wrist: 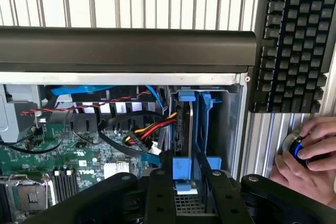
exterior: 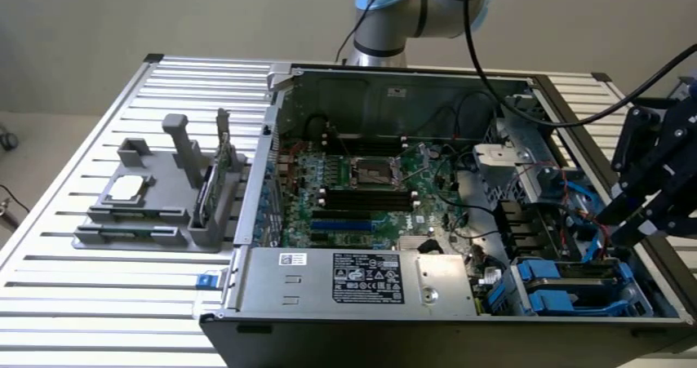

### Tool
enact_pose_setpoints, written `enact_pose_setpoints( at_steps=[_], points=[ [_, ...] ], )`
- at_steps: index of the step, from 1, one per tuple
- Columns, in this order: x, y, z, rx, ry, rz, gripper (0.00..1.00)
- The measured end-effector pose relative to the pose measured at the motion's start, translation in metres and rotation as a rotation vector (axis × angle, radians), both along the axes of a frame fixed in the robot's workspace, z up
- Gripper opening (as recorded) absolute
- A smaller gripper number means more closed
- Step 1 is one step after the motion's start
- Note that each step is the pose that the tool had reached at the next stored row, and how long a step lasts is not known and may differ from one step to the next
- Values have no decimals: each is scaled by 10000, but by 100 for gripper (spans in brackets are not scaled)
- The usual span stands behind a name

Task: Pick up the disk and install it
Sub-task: 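Insert the second disk wire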

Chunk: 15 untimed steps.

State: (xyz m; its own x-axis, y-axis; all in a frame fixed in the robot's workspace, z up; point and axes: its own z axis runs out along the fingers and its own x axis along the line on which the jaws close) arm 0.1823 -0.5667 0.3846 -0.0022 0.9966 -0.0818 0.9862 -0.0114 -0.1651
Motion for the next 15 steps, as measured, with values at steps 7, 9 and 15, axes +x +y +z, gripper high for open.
enact_pose_setpoints(
  at_steps=[7,9,15],
  points=[
    [-104,45,0,-1,0,0,31],
    [-132,57,-8,-2,0,0,31],
    [-159,71,-83,-4,-14,2,31]
  ],
)
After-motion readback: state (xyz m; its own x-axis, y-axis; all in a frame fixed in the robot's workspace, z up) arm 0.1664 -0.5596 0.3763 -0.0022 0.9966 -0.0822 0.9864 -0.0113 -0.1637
